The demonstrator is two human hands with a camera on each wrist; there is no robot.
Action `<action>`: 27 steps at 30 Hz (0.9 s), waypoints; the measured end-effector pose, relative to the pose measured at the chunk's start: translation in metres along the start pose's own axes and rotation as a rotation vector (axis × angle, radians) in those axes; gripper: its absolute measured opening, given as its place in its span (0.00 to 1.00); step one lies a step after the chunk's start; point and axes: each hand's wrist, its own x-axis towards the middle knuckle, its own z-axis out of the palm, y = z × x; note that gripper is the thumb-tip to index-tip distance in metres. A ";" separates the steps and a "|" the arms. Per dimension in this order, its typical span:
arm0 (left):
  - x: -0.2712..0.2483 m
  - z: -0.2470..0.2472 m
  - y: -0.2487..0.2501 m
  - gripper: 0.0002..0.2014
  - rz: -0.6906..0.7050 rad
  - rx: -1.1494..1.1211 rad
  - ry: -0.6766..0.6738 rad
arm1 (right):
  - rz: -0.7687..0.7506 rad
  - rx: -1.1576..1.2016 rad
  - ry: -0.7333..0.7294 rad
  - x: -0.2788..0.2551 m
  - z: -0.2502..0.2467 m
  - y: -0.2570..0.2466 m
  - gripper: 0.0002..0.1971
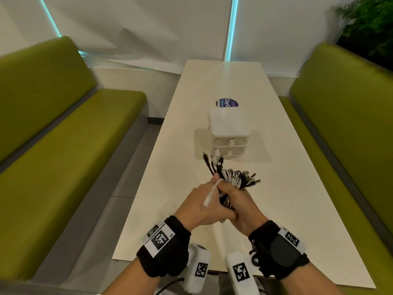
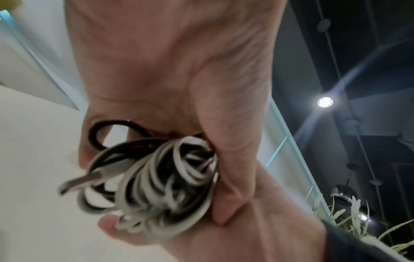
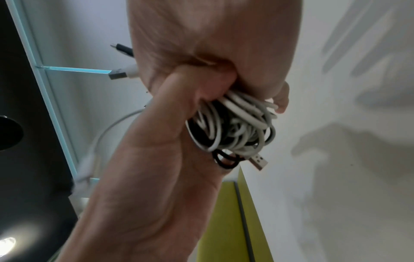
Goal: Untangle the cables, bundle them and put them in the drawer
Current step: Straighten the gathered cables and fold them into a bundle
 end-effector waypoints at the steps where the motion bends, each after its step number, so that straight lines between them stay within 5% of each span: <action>1: 0.002 0.002 0.000 0.20 0.025 0.053 0.004 | -0.001 -0.017 -0.012 -0.002 0.000 -0.001 0.10; 5: 0.006 0.011 -0.001 0.16 0.054 0.143 0.085 | -0.014 -0.017 -0.056 -0.005 -0.005 0.000 0.24; 9: -0.002 0.012 0.008 0.13 0.018 -0.089 0.224 | -0.068 -0.069 -0.196 -0.005 -0.015 -0.010 0.30; 12: -0.005 0.007 0.016 0.07 -0.019 -0.312 0.165 | -0.064 -0.111 -0.385 -0.001 -0.023 -0.020 0.40; 15: -0.006 0.003 0.017 0.04 0.016 -0.283 0.093 | -0.049 -0.105 -0.448 0.001 -0.025 -0.020 0.43; 19: -0.007 0.008 0.009 0.09 0.007 -0.318 0.060 | -0.010 -0.015 -0.369 0.002 -0.019 -0.011 0.41; 23: -0.005 0.008 0.008 0.11 0.015 -0.379 -0.010 | -0.018 0.029 -0.212 0.000 -0.011 -0.007 0.19; 27: -0.007 0.005 0.012 0.05 0.024 -0.445 -0.062 | -0.095 0.024 -0.122 -0.004 -0.005 -0.012 0.10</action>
